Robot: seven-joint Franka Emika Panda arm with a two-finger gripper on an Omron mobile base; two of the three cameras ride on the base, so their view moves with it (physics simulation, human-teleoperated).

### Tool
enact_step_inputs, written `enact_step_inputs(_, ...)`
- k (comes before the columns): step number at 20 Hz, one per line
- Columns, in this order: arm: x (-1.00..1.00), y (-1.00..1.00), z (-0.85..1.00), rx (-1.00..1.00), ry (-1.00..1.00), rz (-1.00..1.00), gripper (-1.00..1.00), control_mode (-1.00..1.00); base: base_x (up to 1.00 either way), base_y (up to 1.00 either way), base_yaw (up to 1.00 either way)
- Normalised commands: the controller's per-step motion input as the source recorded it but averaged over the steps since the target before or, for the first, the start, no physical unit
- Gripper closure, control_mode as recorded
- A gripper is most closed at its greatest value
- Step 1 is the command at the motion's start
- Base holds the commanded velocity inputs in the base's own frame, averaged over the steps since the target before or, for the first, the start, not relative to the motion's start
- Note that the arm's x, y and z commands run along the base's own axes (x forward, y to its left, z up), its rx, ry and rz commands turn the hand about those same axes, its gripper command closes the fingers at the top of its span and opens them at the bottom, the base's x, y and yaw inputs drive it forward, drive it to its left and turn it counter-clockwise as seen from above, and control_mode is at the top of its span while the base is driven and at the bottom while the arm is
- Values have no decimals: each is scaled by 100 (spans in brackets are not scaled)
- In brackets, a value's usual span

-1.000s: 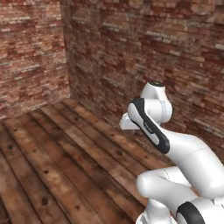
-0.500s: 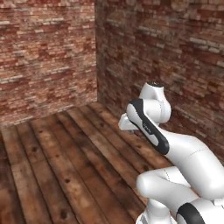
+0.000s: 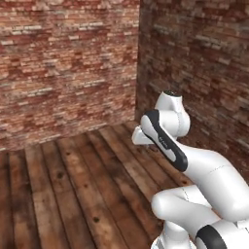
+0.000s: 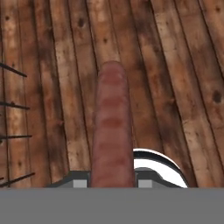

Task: Retrieve the sausage and cheese from the fridge and place them on the cutting board on the counter.

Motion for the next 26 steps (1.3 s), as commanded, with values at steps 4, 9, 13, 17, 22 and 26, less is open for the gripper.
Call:
enact_step_inputs(4,0,0,0,0,0,0,100,100,86,0,30)
enact_step_inputs(9,0,0,0,0,0,0,100,100,91,0,22)
enact_step_inputs(13,0,0,0,0,0,0,100,100,94,0,15)
enact_step_inputs(17,0,0,0,0,0,0,100,100,94,0,17)
enact_step_inputs(22,0,0,0,0,0,0,100,100,93,0,25)
enact_step_inputs(26,0,0,0,0,0,0,100,100,89,1,32)
